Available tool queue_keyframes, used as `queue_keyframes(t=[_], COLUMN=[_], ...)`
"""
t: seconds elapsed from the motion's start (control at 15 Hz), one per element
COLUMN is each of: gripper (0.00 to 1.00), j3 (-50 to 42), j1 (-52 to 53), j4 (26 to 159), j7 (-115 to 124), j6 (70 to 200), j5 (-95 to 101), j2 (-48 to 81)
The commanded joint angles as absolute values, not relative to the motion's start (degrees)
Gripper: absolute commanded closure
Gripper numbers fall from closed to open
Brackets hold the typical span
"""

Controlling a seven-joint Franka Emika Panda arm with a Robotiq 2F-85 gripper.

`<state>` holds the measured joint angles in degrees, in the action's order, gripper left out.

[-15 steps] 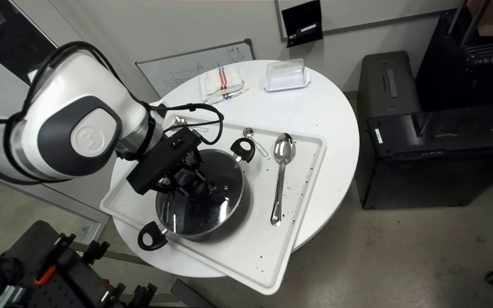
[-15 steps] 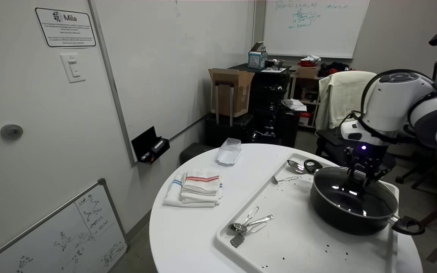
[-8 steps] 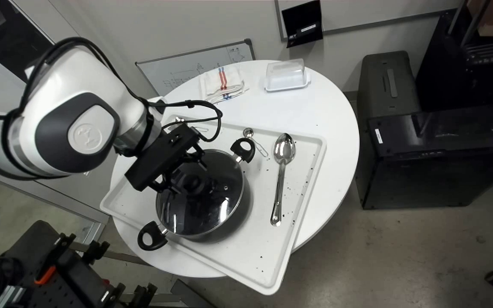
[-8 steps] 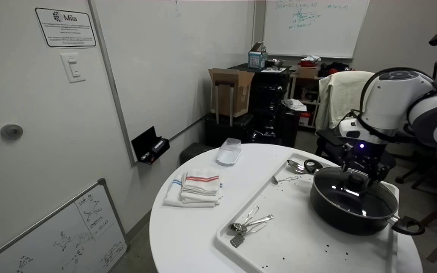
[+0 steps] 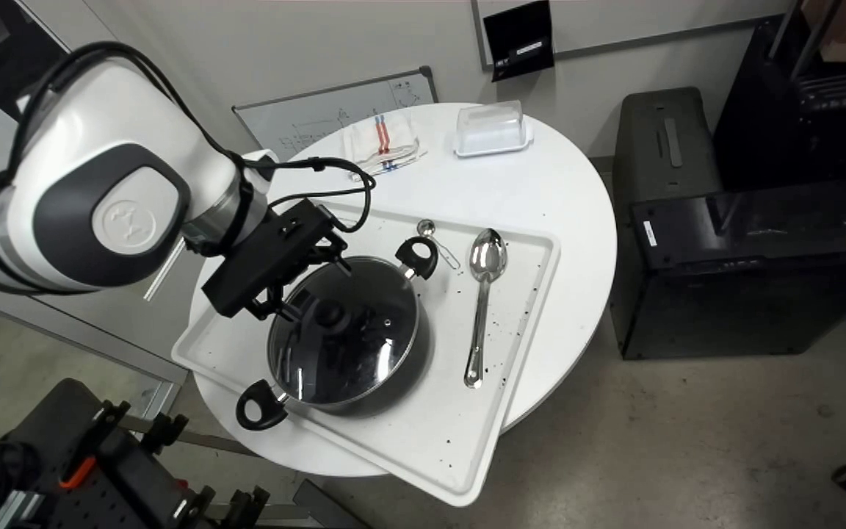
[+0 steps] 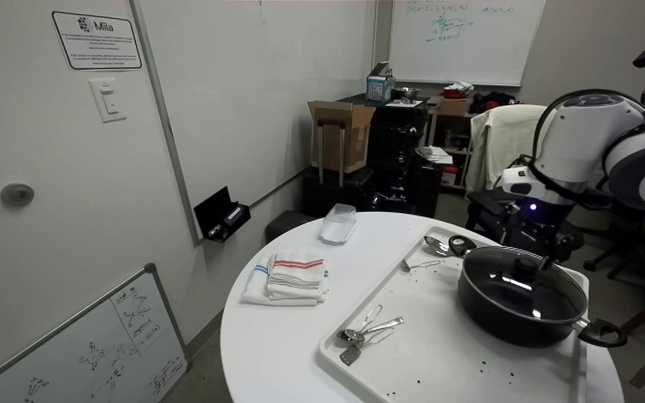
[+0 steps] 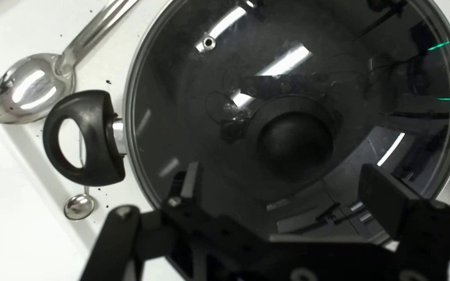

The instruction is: Place the glass lid on the black pot.

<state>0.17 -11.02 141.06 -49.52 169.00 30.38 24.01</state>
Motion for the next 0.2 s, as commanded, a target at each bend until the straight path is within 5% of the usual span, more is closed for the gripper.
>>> queue_keyframes(t=[0.0, 0.13], gripper=[0.0, 0.0], j3=[0.99, 0.89], j1=[-11.98, -11.9], j4=[144.39, 145.23], j7=[-52.18, -52.23], j6=[169.41, 169.43], j5=[27.6, 27.03], j2=[19.66, 18.29])
